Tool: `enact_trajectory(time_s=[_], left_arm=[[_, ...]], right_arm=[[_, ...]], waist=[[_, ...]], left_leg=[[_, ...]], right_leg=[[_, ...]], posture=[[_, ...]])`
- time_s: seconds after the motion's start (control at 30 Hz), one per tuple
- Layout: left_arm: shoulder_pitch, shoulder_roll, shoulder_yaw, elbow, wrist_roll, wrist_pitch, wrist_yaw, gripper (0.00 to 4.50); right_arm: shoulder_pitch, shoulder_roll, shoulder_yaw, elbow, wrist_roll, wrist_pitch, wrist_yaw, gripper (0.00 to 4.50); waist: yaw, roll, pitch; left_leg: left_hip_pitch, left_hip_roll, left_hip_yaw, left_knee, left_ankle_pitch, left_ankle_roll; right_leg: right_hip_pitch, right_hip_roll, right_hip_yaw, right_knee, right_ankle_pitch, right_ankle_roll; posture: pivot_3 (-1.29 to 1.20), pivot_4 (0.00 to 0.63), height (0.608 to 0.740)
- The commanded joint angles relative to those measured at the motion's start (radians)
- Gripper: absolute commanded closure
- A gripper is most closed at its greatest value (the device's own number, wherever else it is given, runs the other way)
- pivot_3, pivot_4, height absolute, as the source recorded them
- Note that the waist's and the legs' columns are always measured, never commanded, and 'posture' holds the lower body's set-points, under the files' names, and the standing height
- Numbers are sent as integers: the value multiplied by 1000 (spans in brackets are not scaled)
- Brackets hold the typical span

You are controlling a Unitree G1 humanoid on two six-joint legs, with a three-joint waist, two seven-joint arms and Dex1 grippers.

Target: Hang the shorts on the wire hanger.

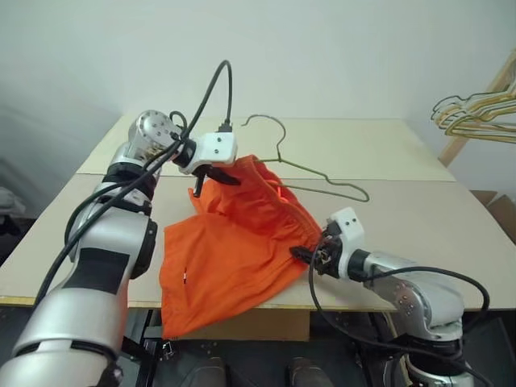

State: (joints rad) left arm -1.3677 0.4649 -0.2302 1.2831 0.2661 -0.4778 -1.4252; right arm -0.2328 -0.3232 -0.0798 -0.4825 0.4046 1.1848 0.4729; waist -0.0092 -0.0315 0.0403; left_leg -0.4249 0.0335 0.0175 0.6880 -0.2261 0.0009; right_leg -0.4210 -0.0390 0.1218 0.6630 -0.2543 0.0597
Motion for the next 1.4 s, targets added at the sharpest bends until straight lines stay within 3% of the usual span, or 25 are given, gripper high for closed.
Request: enact_trajectory(time_s=[0.03, 0.23, 0.37, 0.53, 0.77, 0.97, 1.17, 1.2, 1.3, 1.4], left_arm=[[-13, 8, 27, -28, -32, 6, 4, 4500], [7, 18, 46, -31, -41, 23, 0, 4500], [39, 41, 51, -41, -64, 8, -72, 4500], [84, 100, 30, -50, -51, -89, -167, 4500], [101, 126, -64, -25, 87, -105, 59, 4500], [114, 105, -90, -21, 81, -97, 43, 4500], [113, 23, -64, -32, 26, -46, -6, 4500], [109, 12, -62, -33, 22, -38, -6, 4500], [98, -1, -58, -34, 19, -24, -5, 4500], [96, 3, -56, -31, 22, -18, -4, 4500]], right_arm=[[-7, -28, -83, -26, 52, -11, 10, 2427], [3, -111, -154, -18, 114, -4, 45, 4486], [-9, -199, -187, 2, 150, -12, 89, 4486], [-6, -400, -215, 79, 191, -31, 224, 4486], [-34, -597, -181, 182, 184, -126, 356, 4486], [-82, -670, -143, 135, 206, -179, 425, 4486], [-179, -660, 0, 7, 192, -184, 411, 4486], [-188, -660, 20, 0, 191, -183, 414, 3857], [-179, -689, 48, -4, 172, -178, 414, 2907], [-128, -732, -2, -9, 165, -197, 427, 1794]], waist=[[0, 0, 0], [-5, 0, 0], [-9, 0, 0], [-6, 0, 0], [3, 0, 0], [3, 0, 0], [-2, 0, 0], [-1, 0, 0], [-1, 0, 0], [-2, 0, 0]], left_leg=[[0, 0, 0, 0, 0, 0], [1, 0, 0, 0, 0, 0], [1, 0, -1, 0, 0, 0], [1, 0, 0, 0, 0, 0], [1, 0, 0, 2, 0, 0], [1, 0, 0, 2, 0, 0], [0, 1, 0, 2, 0, 0], [0, 0, 0, 2, 0, 0], [-1, 0, 0, 3, 0, 0], [-2, 0, 0, 3, 0, 0]], right_leg=[[0, 0, 0, 0, 0, 0], [0, 0, 0, 1, 0, 0], [0, 0, 0, 1, 0, 0], [1, 0, 0, 0, 0, 0], [2, 0, 0, 0, 0, 0], [1, 0, 0, 0, 0, 0], [0, 0, 0, 1, 0, 0], [0, 0, 0, 1, 0, 0], [0, 0, 0, 0, 0, 0], [0, 0, 0, 0, 0, 0]], posture=[[33, 0, 740], [29, 0, 740], [29, 0, 740], [30, 0, 740], [35, 0, 740], [25, 0, 740], [15, 0, 740], [3, 0, 740], [0, 0, 740], [0, 0, 740]])
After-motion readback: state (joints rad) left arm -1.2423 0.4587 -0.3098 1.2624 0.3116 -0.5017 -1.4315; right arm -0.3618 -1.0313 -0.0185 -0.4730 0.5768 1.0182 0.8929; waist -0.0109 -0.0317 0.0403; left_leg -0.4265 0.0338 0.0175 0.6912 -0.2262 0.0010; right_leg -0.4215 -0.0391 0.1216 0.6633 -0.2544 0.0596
